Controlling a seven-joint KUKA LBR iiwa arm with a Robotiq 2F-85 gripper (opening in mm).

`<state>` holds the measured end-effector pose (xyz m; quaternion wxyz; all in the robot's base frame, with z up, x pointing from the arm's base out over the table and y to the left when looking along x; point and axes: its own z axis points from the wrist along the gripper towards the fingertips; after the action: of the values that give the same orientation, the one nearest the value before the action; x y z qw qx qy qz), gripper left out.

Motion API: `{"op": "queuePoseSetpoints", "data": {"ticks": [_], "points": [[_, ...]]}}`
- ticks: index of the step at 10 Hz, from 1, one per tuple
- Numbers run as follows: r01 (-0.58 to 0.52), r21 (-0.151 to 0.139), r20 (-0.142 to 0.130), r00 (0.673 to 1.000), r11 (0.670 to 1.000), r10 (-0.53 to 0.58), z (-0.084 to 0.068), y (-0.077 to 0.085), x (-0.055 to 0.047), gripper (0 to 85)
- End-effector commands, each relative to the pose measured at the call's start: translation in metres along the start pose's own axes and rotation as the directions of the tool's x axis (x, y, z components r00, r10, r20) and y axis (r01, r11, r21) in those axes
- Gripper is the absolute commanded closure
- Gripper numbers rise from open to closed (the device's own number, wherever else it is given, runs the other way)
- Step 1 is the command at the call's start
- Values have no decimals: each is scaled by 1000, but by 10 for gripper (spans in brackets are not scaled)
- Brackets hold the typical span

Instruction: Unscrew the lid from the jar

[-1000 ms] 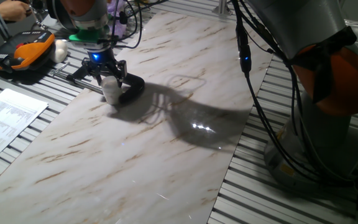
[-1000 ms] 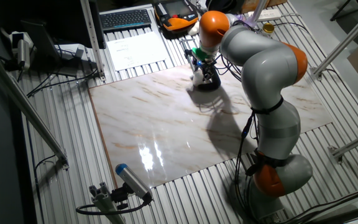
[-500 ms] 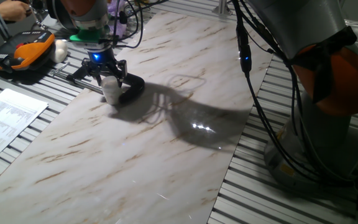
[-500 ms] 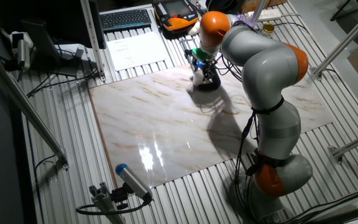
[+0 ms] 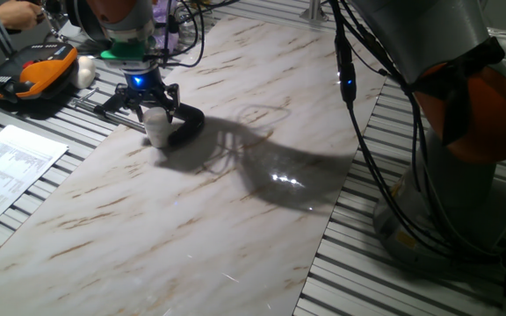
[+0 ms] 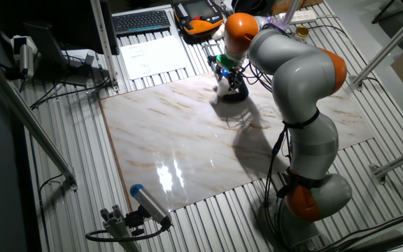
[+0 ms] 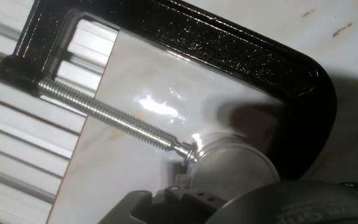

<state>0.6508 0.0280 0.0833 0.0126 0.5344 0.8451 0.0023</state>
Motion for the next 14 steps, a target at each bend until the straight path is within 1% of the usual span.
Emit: {"op": "queuePoseSetpoints", "data": {"ticks": [1,7,9,10,11,14], "points": [[16,-2,0,1000,1000,-16,0,0,0,510],[122,1,10,992,993,-122,0,0,0,510],[187,4,17,982,982,-187,-1,0,0,510],[202,7,19,979,979,-202,-1,0,0,510],[213,7,18,977,977,-213,-1,0,0,340],[271,4,21,962,963,-271,-2,1,0,340]]}}
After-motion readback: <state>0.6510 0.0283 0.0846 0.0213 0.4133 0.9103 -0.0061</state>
